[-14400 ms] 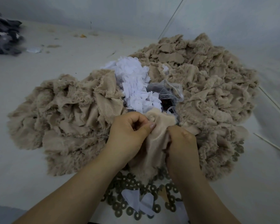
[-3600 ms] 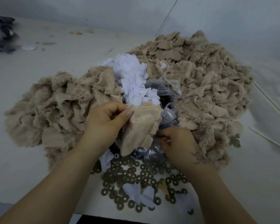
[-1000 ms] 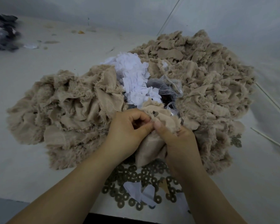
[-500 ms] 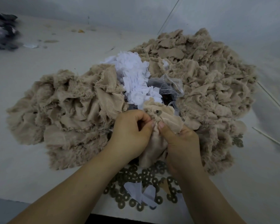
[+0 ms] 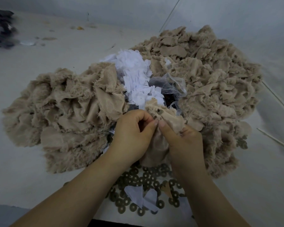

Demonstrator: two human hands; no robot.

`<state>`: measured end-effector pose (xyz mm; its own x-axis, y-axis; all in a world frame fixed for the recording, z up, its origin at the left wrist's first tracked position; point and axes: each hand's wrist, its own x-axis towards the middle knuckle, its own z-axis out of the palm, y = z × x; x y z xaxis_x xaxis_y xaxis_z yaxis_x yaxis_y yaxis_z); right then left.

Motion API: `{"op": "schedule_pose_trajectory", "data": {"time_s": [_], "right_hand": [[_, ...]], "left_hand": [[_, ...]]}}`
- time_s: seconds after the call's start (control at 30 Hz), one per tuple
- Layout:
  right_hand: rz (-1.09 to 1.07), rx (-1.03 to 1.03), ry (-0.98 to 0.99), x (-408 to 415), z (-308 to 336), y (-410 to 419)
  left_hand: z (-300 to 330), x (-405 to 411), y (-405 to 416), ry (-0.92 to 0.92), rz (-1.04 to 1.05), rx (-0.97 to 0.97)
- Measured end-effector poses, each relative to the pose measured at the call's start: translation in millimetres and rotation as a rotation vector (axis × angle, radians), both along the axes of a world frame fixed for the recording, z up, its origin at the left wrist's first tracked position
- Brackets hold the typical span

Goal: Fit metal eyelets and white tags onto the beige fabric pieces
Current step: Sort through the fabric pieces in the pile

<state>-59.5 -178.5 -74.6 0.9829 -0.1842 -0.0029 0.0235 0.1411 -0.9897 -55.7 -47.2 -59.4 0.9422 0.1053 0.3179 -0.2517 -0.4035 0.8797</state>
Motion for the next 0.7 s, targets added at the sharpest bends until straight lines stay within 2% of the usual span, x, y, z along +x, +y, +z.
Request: {"op": "schedule_pose_trajectory", "data": {"time_s": [0.17, 0.33, 0.4, 0.5, 0.7], "right_hand": [[0.050, 0.154, 0.022, -1.9, -0.5, 0.4], [0.064, 0.184, 0.001, -2.0, -2.2, 0.6], [0.061, 0.192, -0.005, -2.0, -2.0, 0.8], [0.046, 0.195, -0.017, -2.9, -2.6, 1.0], [0.048, 0.185, -0.009, -1.5, -2.5, 0.1]], "left_hand": [[-0.6, 0.5, -1.6, 0.038, -0.023, -0.065], [-3.4, 0.1, -1.5, 0.080, -0.017, -0.139], [-4.3, -0.6, -2.2, 0.054, -0.014, -0.110], [-3.1, -1.6, -3.0, -0.028, -0.001, 0.037], [-5.0, 1.6, -0.2, -0.039, 0.042, 0.080]]}}
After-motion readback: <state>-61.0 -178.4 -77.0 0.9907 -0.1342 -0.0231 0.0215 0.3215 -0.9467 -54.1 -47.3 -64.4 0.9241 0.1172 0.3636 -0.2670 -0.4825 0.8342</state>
